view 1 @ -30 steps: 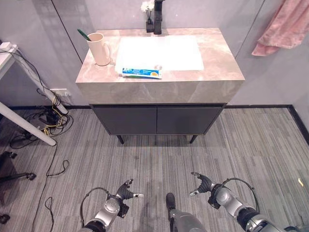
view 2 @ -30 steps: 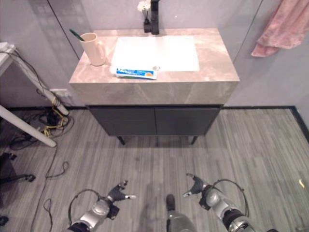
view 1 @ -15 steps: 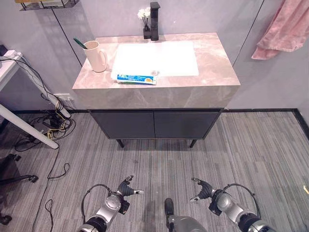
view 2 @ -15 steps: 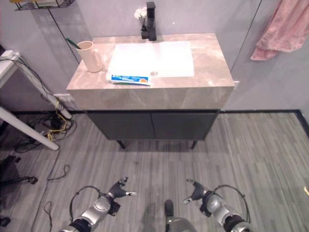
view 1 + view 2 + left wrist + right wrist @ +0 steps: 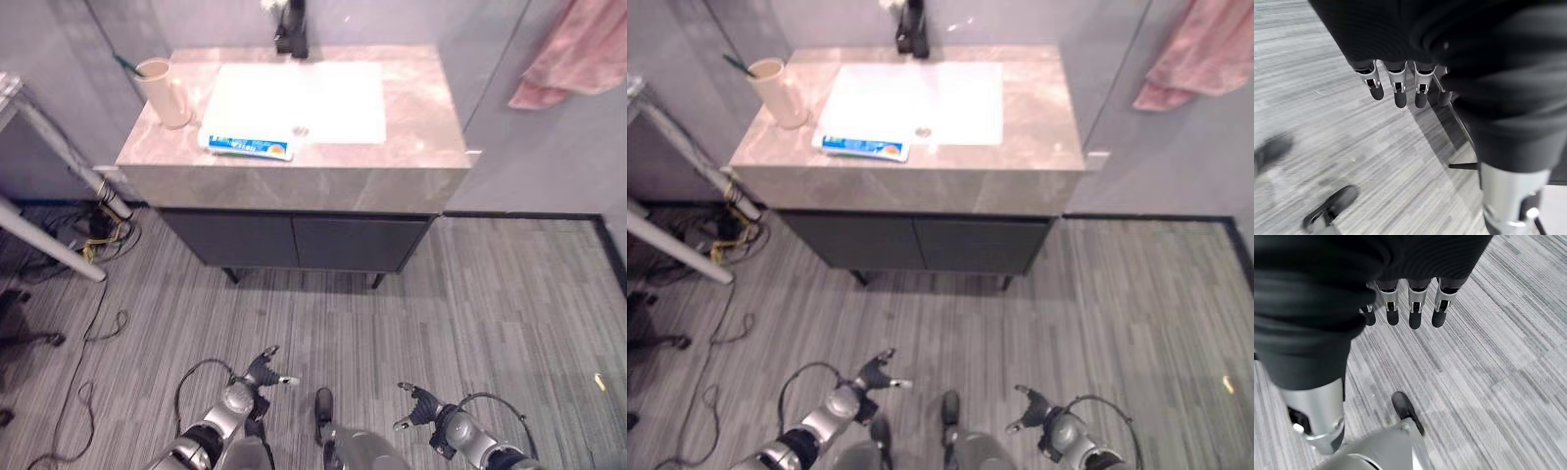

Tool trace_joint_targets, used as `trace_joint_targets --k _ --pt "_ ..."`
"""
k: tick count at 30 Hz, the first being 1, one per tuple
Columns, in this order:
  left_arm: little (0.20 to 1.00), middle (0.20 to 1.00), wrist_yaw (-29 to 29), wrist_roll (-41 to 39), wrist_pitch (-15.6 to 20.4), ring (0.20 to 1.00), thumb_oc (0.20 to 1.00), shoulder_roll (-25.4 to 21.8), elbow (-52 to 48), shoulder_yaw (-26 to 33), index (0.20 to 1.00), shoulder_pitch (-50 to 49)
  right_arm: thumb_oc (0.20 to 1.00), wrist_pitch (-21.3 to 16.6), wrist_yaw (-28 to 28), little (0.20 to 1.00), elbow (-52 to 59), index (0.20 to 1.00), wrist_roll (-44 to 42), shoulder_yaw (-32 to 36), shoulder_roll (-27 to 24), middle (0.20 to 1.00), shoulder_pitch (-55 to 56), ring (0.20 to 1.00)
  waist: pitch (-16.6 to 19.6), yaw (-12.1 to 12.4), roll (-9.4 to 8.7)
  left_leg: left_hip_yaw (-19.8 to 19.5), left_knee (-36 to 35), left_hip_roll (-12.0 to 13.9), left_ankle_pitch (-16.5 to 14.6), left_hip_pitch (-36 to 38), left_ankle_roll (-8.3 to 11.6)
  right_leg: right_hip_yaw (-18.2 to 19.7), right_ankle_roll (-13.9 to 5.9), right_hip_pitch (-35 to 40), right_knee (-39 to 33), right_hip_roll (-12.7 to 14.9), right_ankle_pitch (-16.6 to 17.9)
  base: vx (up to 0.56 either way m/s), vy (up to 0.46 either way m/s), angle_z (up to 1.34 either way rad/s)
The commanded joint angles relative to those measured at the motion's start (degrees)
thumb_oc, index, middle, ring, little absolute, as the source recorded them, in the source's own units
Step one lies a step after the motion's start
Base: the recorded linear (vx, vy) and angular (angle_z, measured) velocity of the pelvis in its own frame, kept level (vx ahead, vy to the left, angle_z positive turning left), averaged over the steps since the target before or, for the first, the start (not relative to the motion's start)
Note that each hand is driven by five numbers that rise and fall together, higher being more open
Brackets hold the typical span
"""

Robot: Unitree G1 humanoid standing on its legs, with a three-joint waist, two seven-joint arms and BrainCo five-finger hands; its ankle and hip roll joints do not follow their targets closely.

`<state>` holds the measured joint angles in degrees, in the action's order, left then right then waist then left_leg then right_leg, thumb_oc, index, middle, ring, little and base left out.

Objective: Put brush and paste in cup on sink, flatten towel.

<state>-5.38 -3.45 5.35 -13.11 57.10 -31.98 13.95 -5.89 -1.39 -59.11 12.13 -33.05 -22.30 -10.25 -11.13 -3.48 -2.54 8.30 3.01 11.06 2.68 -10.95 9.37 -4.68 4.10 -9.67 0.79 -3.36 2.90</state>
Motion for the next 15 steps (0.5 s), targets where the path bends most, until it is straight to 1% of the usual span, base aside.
trace_joint_targets --k 1,2,3,4,6,7,8,9,13,15 --pt "1.0 1.0 -0.48 1.33 1.81 1.0 1.0 -0.61 -1.96 0.61 1.0 0.45 1.0 -0.55 -1.06 1.0 2.33 1.0 -0.34 0.71 -1.0 1.0 0.88 1.0 1.12 -0.76 0.44 0.64 3.63 -5.9 -1.17 5.19 -4.83 6.15 -8.77 5.11 -3.12 6.58 2.28 0.08 0.164 -0.87" --pt "1.0 1.0 -0.46 1.52 1.8 1.0 1.0 -0.76 -1.94 0.23 1.0 0.72 1.0 -0.47 -1.17 1.0 2.0 1.0 -0.55 0.74 -0.79 1.0 0.83 1.0 1.01 -0.74 0.45 1.2 3.65 -5.88 -0.48 5.5 -4.92 6.11 -8.9 5.15 -2.59 6.69 2.17 0.06 0.168 -0.75" --pt "1.0 1.0 -0.13 1.76 1.75 1.0 1.0 -1.07 -2.23 0.14 1.0 0.71 1.0 -0.43 -0.98 1.0 1.73 1.0 -0.52 0.63 -0.64 1.0 0.65 1.0 1.05 -0.72 0.13 1.33 3.27 -6.42 -2.31 5.95 -5.54 6.46 -9.11 4.97 -1.87 6.89 1.94 0.05 0.194 -0.22" --pt "1.0 1.0 0.06 1.92 1.69 1.0 1.0 -1.39 -2.24 0.15 1.0 0.68 1.0 -0.36 -0.91 1.0 1.64 1.0 -0.49 0.68 -0.45 1.0 0.64 1.0 1.13 -0.45 -0.2 1.74 3.19 -6.8 -3.44 6.38 -6.24 7.11 -9.35 5.1 -1.52 7.11 1.73 0.06 0.201 -0.09" --pt "1.0 1.0 0.69 2.94 1.66 1.0 1.0 -1.83 -2.4 -0.51 1.0 0.93 1.0 -0.17 -0.72 1.0 0.23 1.0 0.0 0.56 0.16 1.0 0.51 1.0 1.41 -0.2 -0.44 2.24 3.22 -7.6 -4.95 6.97 -7.35 7.87 -10.05 5.56 -0.48 7.8 1.36 0.08 0.223 -0.07" --pt "1.0 1.0 0.86 3.45 1.7 1.0 1.0 -2.14 -2.51 -0.71 1.0 0.97 1.0 -0.12 -0.68 1.0 0.07 1.0 0.58 0.36 0.33 1.0 0.31 1.0 1.6 -0.04 -0.53 2.16 3.31 -8.17 -5.51 7.3 -7.93 8.49 -10.4 5.81 0.05 8.11 1.3 0.06 0.16 -0.12" --pt "1.0 1.0 0.87 3.46 1.69 1.0 1.0 -2.18 -2.52 -0.7 1.0 0.95 1.0 -0.12 -0.69 1.0 0.05 1.0 0.6 0.37 0.37 1.0 0.31 1.0 1.52 0.09 -0.59 2.29 3.33 -8.21 -5.59 7.42 -7.99 8.63 -10.46 5.85 0.11 8.14 1.24 0.08 0.203 -0.12" --pt "1.0 1.0 0.98 3.95 1.79 1.0 1.0 -2.7 -3.16 -1.06 1.0 1.18 1.0 -0.14 -0.76 1.0 -0.68 1.0 0.91 0.41 0.69 1.0 0.06 1.0 1.72 0.29 -0.63 2.57 3.23 -8.74 -6.15 7.88 -8.57 9.46 -10.96 6.15 0.76 8.51 1.08 0.07 0.191 -0.06" --pt "1.0 1.0 1.21 4.69 1.86 1.0 1.0 -4.24 -4.97 -0.59 1.0 1.98 1.0 0.13 -0.69 1.0 -0.96 1.0 1.95 0.5 1.65 1.0 -0.36 1.0 2.12 0.63 -0.81 3.06 2.85 -10.34 -7.58 8.71 -10.19 10.7 -12.61 5.58 3.22 10.03 1.25 0.07 0.249 -0.18" --pt "1.0 1.0 1.13 5.32 1.88 1.0 1.0 -4.82 -4.74 -0.61 1.0 2.78 1.0 0.07 -0.54 1.0 -1.39 1.0 1.74 0.84 2.34 1.0 -0.77 1.0 2.0 0.62 -1.06 3.25 3.53 -11.57 -8.73 8.6 -11.24 11.28 -13.5 4.77 5.39 11.06 1.93 0.06 0.265 -0.14"
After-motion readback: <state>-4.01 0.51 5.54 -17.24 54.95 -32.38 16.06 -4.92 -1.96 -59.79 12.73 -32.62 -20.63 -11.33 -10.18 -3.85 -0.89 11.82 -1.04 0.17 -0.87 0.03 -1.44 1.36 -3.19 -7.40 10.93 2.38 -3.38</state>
